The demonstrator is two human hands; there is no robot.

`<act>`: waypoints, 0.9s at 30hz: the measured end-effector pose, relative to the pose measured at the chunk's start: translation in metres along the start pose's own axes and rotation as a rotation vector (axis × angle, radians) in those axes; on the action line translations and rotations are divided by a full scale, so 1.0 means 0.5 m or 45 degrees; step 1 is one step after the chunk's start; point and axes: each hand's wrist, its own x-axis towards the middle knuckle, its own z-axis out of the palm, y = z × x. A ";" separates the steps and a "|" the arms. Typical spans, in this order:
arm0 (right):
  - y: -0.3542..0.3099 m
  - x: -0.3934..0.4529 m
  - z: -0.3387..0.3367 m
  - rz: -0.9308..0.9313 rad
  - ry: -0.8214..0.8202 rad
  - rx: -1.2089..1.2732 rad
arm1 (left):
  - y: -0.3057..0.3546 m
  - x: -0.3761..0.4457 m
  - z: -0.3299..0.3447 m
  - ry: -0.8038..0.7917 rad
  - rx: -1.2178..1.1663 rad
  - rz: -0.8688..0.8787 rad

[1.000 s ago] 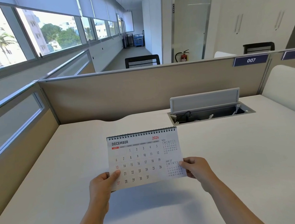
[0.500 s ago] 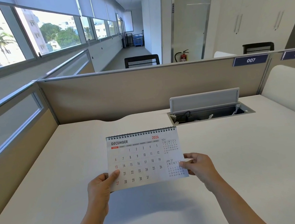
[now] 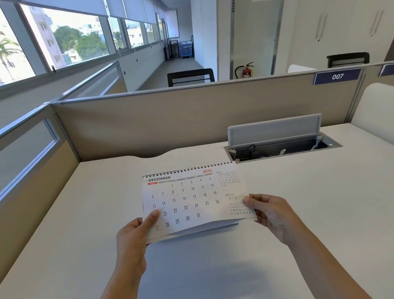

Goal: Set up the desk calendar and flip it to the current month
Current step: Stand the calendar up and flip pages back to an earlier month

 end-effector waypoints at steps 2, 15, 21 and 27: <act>0.001 -0.003 0.004 -0.034 0.005 -0.011 | -0.001 -0.002 0.001 -0.010 -0.013 -0.015; 0.005 0.004 0.001 -0.786 -0.129 -0.751 | 0.011 -0.009 0.026 0.016 -0.040 0.019; -0.075 0.065 0.044 -1.099 0.030 -0.860 | 0.015 -0.013 0.029 0.050 0.030 0.024; -0.153 0.106 0.116 -0.957 0.261 -0.885 | 0.029 -0.027 0.038 -0.031 0.009 -0.051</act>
